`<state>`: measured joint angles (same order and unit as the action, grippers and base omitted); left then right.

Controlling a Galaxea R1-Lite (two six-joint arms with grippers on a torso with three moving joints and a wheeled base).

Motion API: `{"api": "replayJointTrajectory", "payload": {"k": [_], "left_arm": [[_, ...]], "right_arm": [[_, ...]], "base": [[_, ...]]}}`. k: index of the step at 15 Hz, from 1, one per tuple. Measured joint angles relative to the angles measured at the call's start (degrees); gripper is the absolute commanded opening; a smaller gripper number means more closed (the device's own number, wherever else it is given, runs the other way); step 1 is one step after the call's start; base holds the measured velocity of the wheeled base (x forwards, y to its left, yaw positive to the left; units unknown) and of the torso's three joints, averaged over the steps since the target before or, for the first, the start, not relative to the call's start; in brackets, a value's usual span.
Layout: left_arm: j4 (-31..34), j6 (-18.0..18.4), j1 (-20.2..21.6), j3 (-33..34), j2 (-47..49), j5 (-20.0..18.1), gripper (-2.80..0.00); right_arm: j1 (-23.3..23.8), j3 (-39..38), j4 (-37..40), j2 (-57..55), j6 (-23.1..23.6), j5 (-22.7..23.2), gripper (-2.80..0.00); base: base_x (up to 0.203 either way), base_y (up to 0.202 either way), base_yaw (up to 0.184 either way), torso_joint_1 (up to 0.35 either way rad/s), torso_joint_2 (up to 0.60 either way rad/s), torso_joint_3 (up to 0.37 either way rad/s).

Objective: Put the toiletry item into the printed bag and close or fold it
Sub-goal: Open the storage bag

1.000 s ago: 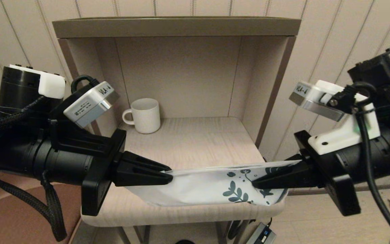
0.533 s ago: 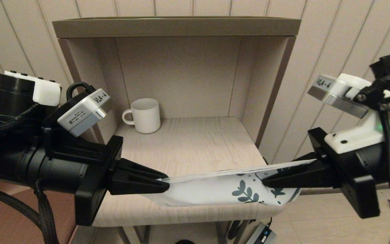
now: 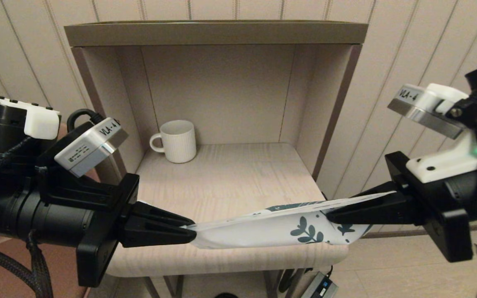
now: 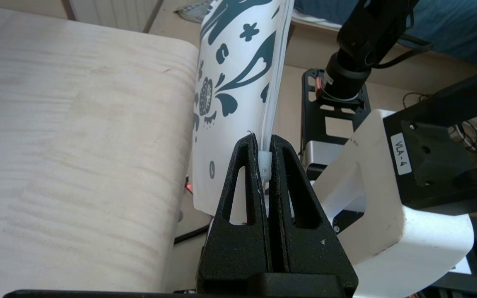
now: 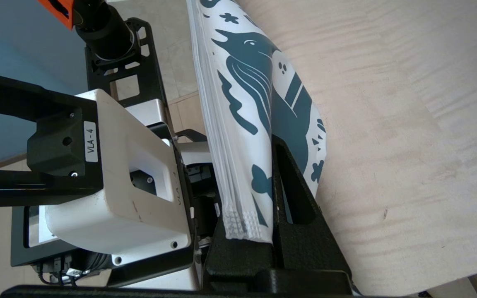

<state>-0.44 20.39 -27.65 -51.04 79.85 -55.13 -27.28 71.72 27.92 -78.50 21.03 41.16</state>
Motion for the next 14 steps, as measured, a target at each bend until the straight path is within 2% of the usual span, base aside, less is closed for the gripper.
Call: {"api": "replayJointTrajectory", "payload": {"k": [2,3,10,14], "left_arm": [[0.0,0.0,0.06,-0.23,0.2,0.0,-2.8],[-0.01,0.02,0.09,-0.3,0.33,0.1,0.0],[-0.09,0.11,0.79,-0.52,0.44,0.02,0.0],[-0.49,0.19,7.66,2.34,-1.25,0.0,0.0]], "right_arm": [[-0.22,0.02,0.0,-0.02,0.0,-0.01,-2.8],[-0.37,-0.05,-0.02,-0.04,0.02,-0.04,-2.8],[-0.05,-0.22,-0.61,-0.69,0.15,0.02,-2.8],[3.39,-0.2,-0.8,-1.18,0.48,0.79,-2.8]], "base": [[0.0,0.0,0.0,0.0,0.0,0.0],[0.0,0.0,0.0,0.0,0.0,0.0],[0.0,0.0,0.0,0.0,0.0,0.0],[0.0,0.0,0.0,0.0,0.0,0.0]]}}
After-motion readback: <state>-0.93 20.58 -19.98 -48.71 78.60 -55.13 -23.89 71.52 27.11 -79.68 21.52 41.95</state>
